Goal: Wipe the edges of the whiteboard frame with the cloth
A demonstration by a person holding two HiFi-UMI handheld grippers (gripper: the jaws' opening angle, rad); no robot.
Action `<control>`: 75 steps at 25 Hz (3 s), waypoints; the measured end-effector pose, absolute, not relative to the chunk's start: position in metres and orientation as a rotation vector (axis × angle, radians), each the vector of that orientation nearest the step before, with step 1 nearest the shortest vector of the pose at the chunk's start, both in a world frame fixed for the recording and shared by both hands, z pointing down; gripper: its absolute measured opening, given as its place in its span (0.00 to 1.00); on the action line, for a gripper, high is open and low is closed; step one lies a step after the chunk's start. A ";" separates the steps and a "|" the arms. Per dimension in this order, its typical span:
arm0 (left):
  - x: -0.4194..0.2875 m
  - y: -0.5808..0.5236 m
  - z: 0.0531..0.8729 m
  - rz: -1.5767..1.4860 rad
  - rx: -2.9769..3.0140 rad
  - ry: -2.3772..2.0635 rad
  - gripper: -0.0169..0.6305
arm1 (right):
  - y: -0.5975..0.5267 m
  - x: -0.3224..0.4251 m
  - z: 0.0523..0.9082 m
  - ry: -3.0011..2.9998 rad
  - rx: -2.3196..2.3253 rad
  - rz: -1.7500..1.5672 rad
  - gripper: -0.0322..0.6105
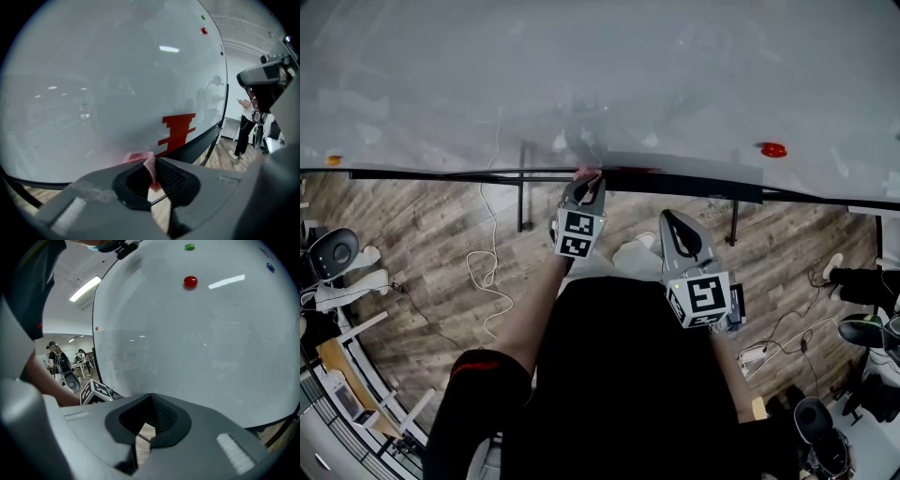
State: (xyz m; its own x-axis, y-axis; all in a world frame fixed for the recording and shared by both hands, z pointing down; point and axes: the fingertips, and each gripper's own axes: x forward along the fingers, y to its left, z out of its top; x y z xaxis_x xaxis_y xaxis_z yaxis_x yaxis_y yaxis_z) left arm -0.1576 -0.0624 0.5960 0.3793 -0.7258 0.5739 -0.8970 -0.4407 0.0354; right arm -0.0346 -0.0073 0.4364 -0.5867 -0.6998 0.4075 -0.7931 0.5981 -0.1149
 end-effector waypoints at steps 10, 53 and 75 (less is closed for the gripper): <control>-0.139 -0.064 0.595 0.706 2.290 -1.451 0.05 | -0.003 -0.015 0.442 -2.523 1.162 0.417 0.05; -0.101 -0.058 0.599 0.679 2.447 -1.179 0.05 | 0.017 -0.040 0.439 -2.405 1.409 0.469 0.05; -0.100 -0.061 0.603 0.725 2.441 -1.208 0.05 | 0.008 -0.024 0.439 -2.435 1.376 0.402 0.05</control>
